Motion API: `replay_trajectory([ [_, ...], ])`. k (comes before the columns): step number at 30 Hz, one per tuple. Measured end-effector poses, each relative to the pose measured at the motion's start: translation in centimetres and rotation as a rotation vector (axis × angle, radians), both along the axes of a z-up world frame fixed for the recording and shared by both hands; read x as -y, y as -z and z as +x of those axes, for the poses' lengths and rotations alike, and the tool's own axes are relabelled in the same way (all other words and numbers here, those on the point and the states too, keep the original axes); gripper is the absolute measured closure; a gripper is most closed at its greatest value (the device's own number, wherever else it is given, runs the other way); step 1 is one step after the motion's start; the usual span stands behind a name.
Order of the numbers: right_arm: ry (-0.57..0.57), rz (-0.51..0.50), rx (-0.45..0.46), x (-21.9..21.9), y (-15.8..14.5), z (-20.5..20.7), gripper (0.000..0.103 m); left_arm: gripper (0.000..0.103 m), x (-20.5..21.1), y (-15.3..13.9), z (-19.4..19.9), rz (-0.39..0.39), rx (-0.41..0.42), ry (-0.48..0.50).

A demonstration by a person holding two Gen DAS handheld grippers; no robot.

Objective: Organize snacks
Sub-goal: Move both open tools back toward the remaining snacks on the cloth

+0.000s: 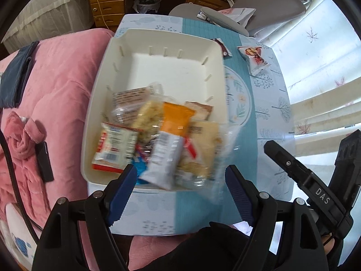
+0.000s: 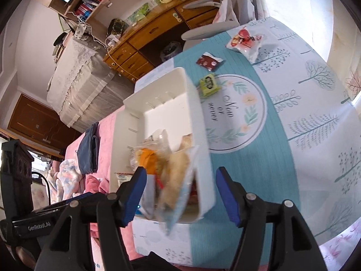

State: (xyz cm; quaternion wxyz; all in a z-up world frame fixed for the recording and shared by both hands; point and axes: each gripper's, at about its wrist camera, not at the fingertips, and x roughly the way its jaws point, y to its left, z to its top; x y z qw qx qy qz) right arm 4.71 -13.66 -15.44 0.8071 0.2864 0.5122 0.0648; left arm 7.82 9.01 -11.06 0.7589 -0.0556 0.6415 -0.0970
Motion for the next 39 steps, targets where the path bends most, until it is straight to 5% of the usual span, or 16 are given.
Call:
replay_trajectory([
  [19,-0.172,-0.038,-0.11,15.6,3.3,3.0,0.038,0.024,17.5,1.7,-0.1,0.011,-0.026,-0.101],
  [39,-0.114,-0.148,-0.05,22.0,2.1,11.9,0.037,0.024,21.9,3.7,12.3,-0.001,-0.017,-0.181],
])
